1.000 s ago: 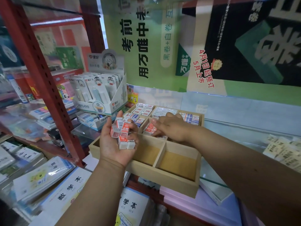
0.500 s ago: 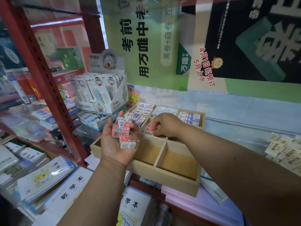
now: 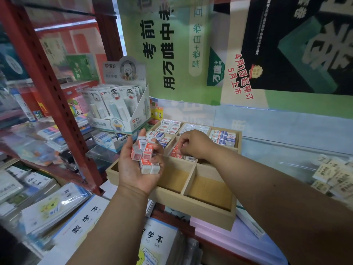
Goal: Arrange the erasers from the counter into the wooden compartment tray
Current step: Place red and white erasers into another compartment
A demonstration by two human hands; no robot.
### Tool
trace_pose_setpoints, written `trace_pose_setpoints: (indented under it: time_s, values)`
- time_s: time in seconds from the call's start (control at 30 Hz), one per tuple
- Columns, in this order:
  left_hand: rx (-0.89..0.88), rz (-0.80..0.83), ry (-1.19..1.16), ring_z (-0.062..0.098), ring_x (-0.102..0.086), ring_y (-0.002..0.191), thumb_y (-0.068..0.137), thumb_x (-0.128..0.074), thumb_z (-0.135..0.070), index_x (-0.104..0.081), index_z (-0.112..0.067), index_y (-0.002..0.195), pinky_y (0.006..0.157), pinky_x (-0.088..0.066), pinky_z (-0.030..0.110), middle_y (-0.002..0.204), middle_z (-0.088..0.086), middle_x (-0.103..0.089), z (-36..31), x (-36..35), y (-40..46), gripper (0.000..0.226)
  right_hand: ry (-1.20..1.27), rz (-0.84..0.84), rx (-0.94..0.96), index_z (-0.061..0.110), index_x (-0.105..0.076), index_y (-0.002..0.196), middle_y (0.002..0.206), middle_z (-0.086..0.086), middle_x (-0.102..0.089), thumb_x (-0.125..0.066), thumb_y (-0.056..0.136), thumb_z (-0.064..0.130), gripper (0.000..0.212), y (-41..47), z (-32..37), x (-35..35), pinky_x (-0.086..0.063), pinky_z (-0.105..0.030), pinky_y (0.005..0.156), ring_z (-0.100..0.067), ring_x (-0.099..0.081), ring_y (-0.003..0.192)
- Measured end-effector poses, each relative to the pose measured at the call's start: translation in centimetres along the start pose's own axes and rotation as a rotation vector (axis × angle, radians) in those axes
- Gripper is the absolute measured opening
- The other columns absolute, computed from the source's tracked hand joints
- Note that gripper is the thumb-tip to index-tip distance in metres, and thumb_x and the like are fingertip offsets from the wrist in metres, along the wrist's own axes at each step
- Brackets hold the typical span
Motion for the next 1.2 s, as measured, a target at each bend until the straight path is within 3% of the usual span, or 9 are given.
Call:
trace_pose_setpoints:
  time_s: [0.2,0.33,0.43,0.6,0.7,0.8,0.9,1.07,1.2]
  values:
    - [0.006,-0.022,0.032,0.011,-0.057,0.064,0.092,-0.044,-0.052,-0.055,-0.030,0.135,0.042,-0.041,0.013,0.084,0.006,-0.063,0.2,0.0,0.0,0.050,-0.109,0.010,-0.035,0.017,-0.061,0.082,0.077,0.007,-0.055,-0.077,0.076,0.022,0.017,0.4,-0.2,-0.6,-0.039,-0.024,0.057,-0.016,-0.053,0.078]
    - [0.036,-0.017,0.038,0.012,-0.058,0.064,0.091,-0.042,-0.055,-0.057,-0.028,0.128,0.044,-0.040,0.014,0.084,0.006,-0.061,0.3,0.0,-0.1,0.048,0.380,-0.086,-0.060,0.013,-0.065,0.090,0.089,-0.003,-0.064,-0.071,0.082,0.034,0.023,-0.3,1.4,1.2,-0.046,-0.029,0.070,-0.014,-0.056,0.076]
    - [0.085,0.007,0.051,0.011,-0.058,0.062,0.090,-0.044,-0.054,-0.061,-0.024,0.116,0.040,-0.040,0.015,0.084,0.005,-0.060,0.8,-0.3,0.0,0.044,0.515,0.008,-0.055,0.014,-0.066,0.091,0.078,0.001,-0.062,-0.066,0.087,0.033,0.019,-0.9,4.6,1.1,-0.039,-0.022,0.056,-0.007,-0.051,0.063]
    - [0.081,0.047,0.148,0.010,-0.054,0.064,0.082,-0.052,-0.050,-0.070,-0.025,0.111,0.037,-0.041,0.016,0.088,0.004,-0.059,1.3,-1.0,0.0,0.042,0.673,0.197,-0.285,0.014,-0.061,0.072,0.044,0.004,-0.056,-0.072,0.083,0.029,0.022,-1.5,5.9,-2.1,-0.040,-0.012,0.039,-0.006,-0.045,0.036]
    - [0.084,0.045,0.143,0.010,-0.055,0.063,0.084,-0.051,-0.051,-0.066,-0.024,0.114,0.038,-0.040,0.016,0.089,0.004,-0.058,1.3,-1.0,-0.1,0.043,0.768,0.105,-0.311,0.009,-0.062,0.074,0.056,-0.005,-0.056,-0.069,0.084,0.024,0.019,-1.0,5.6,-1.6,-0.039,-0.016,0.039,-0.010,-0.045,0.036]
    - [0.072,0.033,0.133,0.011,-0.055,0.062,0.091,-0.045,-0.051,-0.060,-0.026,0.120,0.038,-0.040,0.017,0.089,0.005,-0.056,1.1,-0.9,-0.2,0.041,0.912,-0.031,-0.270,0.006,-0.062,0.086,0.075,-0.012,-0.065,-0.053,0.092,0.021,0.019,-0.6,4.7,0.6,-0.040,-0.025,0.051,-0.017,-0.057,0.056]
    - [0.045,-0.023,0.094,0.012,-0.055,0.061,0.090,-0.047,-0.050,-0.062,-0.028,0.119,0.038,-0.039,0.016,0.085,0.008,-0.059,0.8,-0.5,-0.4,0.039,1.140,-0.092,-0.316,0.008,-0.051,0.088,0.075,-0.016,-0.058,-0.039,0.097,0.017,0.017,-0.4,2.9,2.1,-0.038,-0.027,0.053,-0.022,-0.055,0.058]
    - [0.025,-0.072,0.079,0.011,-0.055,0.061,0.092,-0.045,-0.051,-0.062,-0.029,0.122,0.040,-0.038,0.014,0.082,0.009,-0.062,0.4,-0.3,-0.4,0.041,1.017,0.017,-0.387,0.001,-0.048,0.119,0.075,-0.012,-0.049,-0.046,0.099,0.016,0.025,-0.2,0.4,1.4,-0.031,-0.020,0.040,-0.012,-0.038,0.052]
    - [0.028,-0.079,0.081,0.011,-0.055,0.061,0.092,-0.044,-0.051,-0.062,-0.028,0.122,0.040,-0.038,0.014,0.082,0.009,-0.064,0.5,-0.4,-0.5,0.042,1.001,0.092,-0.405,0.000,-0.055,0.106,0.074,-0.014,-0.055,-0.053,0.095,0.009,0.014,-1.1,-0.6,0.9,-0.039,-0.019,0.041,-0.011,-0.045,0.050]
Point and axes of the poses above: each hand's wrist, its own y-axis towards the middle knuckle, its own x-axis out of the back of the hand, z = x × y, the point moved 9 cm from there along y, towards the middle knuckle
